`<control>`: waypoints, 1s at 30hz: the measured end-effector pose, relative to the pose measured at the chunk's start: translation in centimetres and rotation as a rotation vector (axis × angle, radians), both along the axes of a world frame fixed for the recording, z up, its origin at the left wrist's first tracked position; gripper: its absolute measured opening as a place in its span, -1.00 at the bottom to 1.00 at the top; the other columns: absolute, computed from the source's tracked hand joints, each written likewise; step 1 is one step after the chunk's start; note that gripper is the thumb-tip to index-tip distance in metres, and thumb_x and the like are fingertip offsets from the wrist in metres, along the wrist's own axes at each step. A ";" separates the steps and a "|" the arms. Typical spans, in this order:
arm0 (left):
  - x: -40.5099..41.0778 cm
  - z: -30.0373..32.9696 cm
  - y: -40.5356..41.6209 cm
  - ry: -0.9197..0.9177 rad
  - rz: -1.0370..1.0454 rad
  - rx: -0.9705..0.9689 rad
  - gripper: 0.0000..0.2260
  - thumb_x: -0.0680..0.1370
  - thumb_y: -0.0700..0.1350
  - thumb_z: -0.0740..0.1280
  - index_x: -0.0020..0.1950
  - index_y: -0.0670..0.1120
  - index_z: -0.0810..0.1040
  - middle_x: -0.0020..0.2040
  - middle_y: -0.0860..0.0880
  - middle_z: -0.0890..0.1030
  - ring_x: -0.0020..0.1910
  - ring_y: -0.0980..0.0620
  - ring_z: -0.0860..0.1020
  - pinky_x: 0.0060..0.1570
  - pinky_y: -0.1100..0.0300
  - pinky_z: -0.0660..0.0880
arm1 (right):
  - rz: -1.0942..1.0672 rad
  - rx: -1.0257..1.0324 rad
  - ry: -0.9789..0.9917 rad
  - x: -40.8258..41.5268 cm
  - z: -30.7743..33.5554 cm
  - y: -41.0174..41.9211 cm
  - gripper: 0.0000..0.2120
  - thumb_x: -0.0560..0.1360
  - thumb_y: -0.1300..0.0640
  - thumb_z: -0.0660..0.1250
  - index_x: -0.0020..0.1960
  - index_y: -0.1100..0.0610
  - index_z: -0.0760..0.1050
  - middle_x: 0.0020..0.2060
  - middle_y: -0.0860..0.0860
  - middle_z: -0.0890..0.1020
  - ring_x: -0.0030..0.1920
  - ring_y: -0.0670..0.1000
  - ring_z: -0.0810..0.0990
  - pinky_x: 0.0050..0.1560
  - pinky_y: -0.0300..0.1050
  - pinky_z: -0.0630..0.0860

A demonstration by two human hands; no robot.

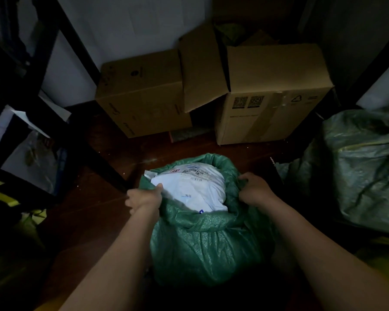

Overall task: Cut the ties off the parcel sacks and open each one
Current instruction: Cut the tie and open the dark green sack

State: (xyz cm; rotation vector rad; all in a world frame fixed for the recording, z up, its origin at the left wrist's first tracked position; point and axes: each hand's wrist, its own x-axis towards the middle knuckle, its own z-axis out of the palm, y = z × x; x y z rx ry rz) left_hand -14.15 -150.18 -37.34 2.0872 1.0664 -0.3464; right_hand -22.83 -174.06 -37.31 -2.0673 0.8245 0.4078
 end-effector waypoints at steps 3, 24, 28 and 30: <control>-0.1 -0.5 0.1 -0.063 0.054 -0.161 -0.45 0.42 -0.09 0.52 0.27 -0.32 0.43 0.15 -0.24 0.55 0.06 -0.24 0.56 0.07 -0.04 0.54 | -0.007 0.053 0.001 0.0 -0.1 0.0 -0.66 0.40 0.22 0.35 0.17 0.10 0.53 0.10 0.12 0.61 0.03 0.08 0.59 0.01 -0.17 0.50; -0.2 6.4 2.8 -0.074 -0.056 -0.609 -0.83 0.63 -0.26 0.13 -0.05 -0.22 0.49 -0.04 -0.24 0.54 -0.16 -0.14 0.52 -0.07 0.01 0.54 | -0.374 0.454 -0.225 0.9 1.6 0.4 -0.67 0.57 0.27 0.30 0.34 0.17 0.48 -0.04 -0.03 0.56 -0.14 -0.11 0.52 -0.16 -0.21 0.44; 0.9 5.3 3.3 -0.092 -0.078 -0.485 -0.85 0.59 -0.33 0.15 -0.10 -0.19 0.47 -0.20 -0.16 0.50 -0.33 -0.05 0.45 -0.55 0.27 0.45 | -0.393 0.384 -0.245 1.1 1.5 0.6 -0.72 0.53 0.33 0.32 0.21 0.13 0.55 -0.01 0.04 0.53 -0.09 -0.06 0.52 -0.15 -0.28 0.42; 1.4 5.5 2.7 -0.156 -0.026 -0.480 -0.85 0.51 -0.31 0.22 0.04 -0.16 0.49 -0.21 -0.13 0.51 -0.34 -0.01 0.46 -0.61 0.37 0.39 | -0.366 0.351 -0.231 1.1 1.5 0.1 -0.78 0.51 0.36 0.31 0.03 0.09 0.60 -0.08 0.02 0.57 -0.21 -0.12 0.51 -0.36 -0.34 0.42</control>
